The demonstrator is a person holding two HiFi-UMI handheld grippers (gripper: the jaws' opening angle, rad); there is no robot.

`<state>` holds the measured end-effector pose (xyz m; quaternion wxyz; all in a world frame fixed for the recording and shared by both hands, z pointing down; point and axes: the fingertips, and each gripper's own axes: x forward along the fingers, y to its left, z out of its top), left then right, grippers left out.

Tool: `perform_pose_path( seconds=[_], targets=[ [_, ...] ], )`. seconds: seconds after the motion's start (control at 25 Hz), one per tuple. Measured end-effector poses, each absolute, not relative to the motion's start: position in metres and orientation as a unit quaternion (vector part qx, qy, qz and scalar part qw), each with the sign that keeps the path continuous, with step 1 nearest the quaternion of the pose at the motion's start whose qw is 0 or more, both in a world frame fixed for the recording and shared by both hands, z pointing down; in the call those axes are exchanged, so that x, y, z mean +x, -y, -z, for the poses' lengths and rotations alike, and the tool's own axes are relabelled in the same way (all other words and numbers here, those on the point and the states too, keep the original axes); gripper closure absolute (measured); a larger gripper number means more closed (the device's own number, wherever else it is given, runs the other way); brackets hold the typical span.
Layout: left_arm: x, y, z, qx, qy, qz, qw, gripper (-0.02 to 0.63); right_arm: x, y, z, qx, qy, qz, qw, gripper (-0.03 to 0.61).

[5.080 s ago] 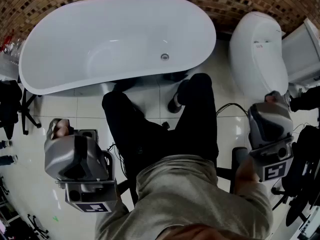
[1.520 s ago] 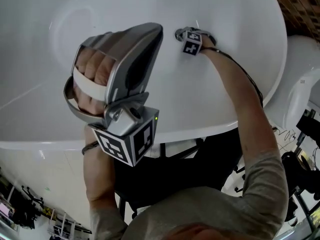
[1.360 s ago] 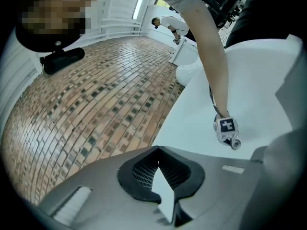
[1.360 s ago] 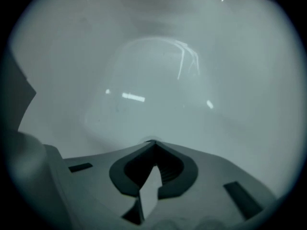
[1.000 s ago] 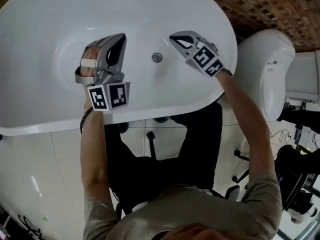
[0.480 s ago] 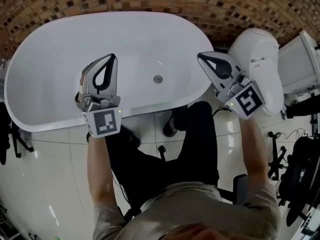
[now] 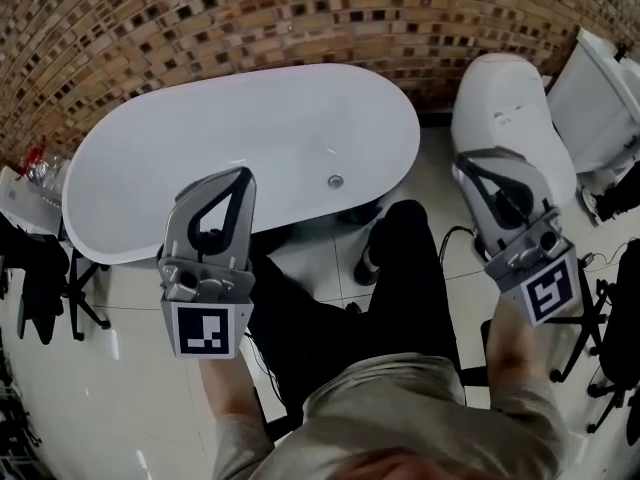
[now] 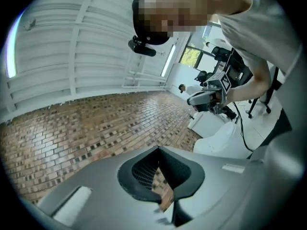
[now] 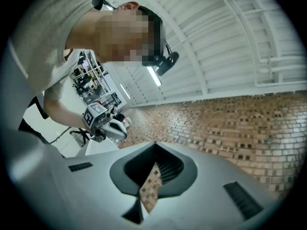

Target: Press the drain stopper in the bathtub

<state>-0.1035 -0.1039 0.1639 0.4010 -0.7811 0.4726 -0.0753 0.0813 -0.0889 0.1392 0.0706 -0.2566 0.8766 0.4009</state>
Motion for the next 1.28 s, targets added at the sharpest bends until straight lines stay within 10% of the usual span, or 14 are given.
perform_pose_path(
  seconds=[1.28],
  targets=[
    [-0.035, -0.138, -0.082, -0.734, -0.428, -0.049, 0.525, 0.605, 0.134, -0.163, -0.086, -0.218, -0.766, -0.593, 0.117, 0.578]
  ],
)
